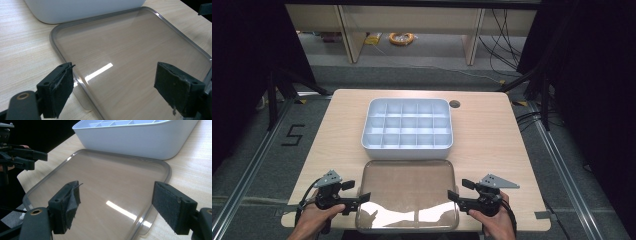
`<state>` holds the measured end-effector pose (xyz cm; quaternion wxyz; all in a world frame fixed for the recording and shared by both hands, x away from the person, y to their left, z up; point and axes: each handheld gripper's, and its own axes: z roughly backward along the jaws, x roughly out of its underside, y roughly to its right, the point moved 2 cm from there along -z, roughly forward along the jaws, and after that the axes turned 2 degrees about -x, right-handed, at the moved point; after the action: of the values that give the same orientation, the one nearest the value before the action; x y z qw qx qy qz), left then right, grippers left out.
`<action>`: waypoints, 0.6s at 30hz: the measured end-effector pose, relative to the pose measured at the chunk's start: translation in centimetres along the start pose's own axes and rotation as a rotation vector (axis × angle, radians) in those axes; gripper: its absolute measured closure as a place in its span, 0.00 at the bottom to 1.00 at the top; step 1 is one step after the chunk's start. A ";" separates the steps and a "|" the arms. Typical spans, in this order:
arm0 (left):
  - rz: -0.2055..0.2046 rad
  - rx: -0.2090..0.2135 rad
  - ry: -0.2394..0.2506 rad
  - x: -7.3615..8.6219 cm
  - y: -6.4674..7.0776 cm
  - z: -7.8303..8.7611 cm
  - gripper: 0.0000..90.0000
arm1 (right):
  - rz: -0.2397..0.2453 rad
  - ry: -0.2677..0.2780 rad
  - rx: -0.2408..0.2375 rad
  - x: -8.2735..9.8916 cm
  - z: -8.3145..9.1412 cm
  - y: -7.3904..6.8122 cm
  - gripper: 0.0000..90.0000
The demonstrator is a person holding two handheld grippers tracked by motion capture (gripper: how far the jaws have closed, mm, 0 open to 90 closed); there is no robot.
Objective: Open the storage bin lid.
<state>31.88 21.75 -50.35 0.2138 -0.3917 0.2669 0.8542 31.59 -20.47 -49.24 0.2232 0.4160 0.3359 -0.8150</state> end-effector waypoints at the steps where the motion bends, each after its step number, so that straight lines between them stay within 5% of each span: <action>1: 0.013 0.000 0.002 0.1 0.1 0.0 0.17 | -0.026 -0.010 -0.002 0.1 0.2 -0.3 0.26; 4: 0.001 0.004 0.002 0.2 0.1 0.3 0.17 | 0.017 0.010 0.005 0.3 0.5 -0.1 0.26; 8: -0.007 0.006 -0.007 0.5 0.2 0.4 0.17 | -0.021 -0.008 0.011 0.8 1.2 -0.5 0.24; 9: -0.001 0.007 -0.003 0.6 0.3 0.4 0.17 | -0.055 0.008 -0.020 1.0 1.2 -0.8 0.24; 10: -0.005 0.002 -0.001 0.7 0.4 0.5 0.17 | 0.005 0.012 0.007 1.1 1.3 -0.4 0.23; 18: 0.006 0.016 -0.022 1.3 1.0 0.9 0.17 | -0.026 0.023 -0.008 1.8 2.1 -1.2 0.24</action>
<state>30.04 21.76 -50.59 0.2176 -0.3797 0.2726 0.8568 28.68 -21.36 -49.35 0.2102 0.4199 0.3470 -0.8118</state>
